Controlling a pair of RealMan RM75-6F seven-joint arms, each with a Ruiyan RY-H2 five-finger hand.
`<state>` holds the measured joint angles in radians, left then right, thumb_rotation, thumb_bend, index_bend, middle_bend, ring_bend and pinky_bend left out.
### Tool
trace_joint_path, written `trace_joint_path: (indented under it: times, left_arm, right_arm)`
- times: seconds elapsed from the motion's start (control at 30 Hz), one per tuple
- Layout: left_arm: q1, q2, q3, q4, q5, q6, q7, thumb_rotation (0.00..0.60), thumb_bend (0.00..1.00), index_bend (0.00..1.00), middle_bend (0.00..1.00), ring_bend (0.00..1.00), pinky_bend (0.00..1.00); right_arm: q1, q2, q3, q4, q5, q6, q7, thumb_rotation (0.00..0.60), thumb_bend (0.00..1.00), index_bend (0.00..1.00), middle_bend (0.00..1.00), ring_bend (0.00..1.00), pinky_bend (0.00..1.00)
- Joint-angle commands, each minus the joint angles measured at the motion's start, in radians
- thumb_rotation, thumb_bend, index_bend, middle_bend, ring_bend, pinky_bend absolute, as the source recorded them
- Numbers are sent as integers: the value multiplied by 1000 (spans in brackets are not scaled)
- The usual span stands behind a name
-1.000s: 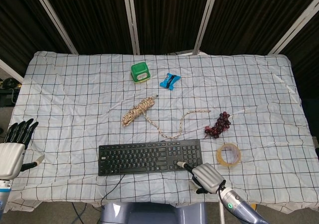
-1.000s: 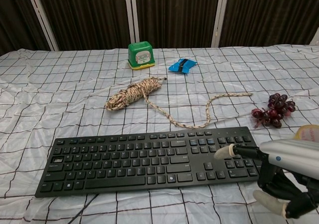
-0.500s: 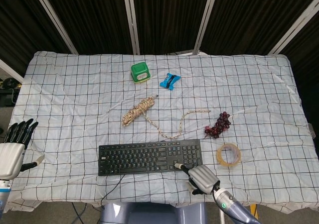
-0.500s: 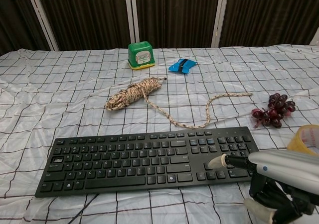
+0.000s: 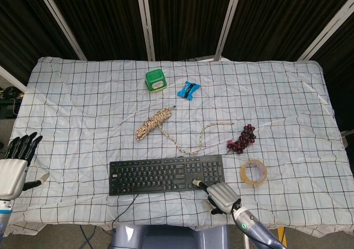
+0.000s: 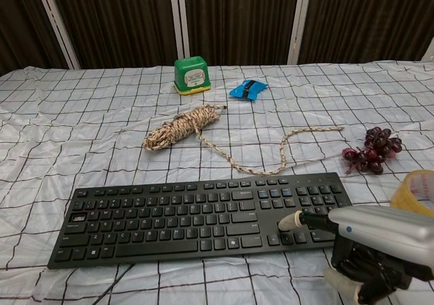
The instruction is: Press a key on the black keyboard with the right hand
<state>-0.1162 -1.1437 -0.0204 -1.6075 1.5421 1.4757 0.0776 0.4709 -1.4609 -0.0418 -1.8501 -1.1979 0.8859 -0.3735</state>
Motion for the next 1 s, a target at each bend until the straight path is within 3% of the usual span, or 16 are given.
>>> trace_joint_path:
  times: [0.03,1.0]
  left_arm:
    - [0,0,0,0,0,-1,0,600,110,0,0,0,0]
    - [1,3,0,-3,-2,0,-10,600,111,0,0,0,0]
  right_arm:
    - [4,-3,-1,2,10,5,-11,600,569,93,896,816,694]
    - [26,-54,-17,16,123,41,-88,600,576,94,896,816,694]
